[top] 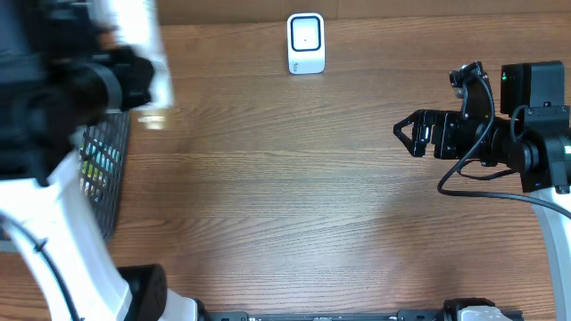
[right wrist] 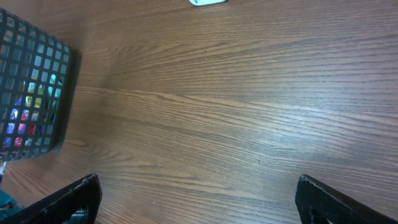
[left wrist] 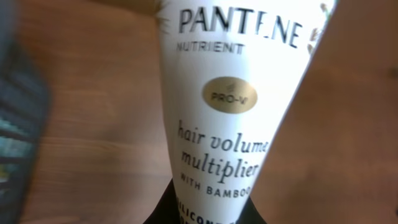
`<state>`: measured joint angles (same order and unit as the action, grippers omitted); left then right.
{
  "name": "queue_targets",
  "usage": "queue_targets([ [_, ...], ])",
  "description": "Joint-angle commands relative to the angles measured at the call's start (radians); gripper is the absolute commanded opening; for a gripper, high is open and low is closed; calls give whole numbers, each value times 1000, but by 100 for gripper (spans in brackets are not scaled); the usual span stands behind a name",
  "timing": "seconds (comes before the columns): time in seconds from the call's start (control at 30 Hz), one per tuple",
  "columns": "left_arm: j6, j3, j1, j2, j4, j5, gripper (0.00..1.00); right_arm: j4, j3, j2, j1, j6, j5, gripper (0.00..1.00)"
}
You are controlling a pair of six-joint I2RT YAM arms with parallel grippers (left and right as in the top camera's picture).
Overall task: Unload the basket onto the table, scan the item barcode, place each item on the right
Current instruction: 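Carry the Pantene tube to the table center and release it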
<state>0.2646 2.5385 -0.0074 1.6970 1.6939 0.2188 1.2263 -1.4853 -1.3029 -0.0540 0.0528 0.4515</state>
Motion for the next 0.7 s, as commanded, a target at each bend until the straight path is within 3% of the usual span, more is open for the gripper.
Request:
queue_targets([
  [0.0,182,-90,-168,34,-5,-171,4,-5,-19,-1,-5,-1,-5,100],
  [0.13,356,-244,-332,92,-30,-329,4,-5,-19,-1,-5,-1,-6,100],
  [0.3,447,-434,-445,183,-154,-334,4,-2,-19,-1,-5,-1,-6,100],
  [0.67,521,-745,-476,312,-425,-326,4,24,-11,-7,-5,-2,-6,100],
])
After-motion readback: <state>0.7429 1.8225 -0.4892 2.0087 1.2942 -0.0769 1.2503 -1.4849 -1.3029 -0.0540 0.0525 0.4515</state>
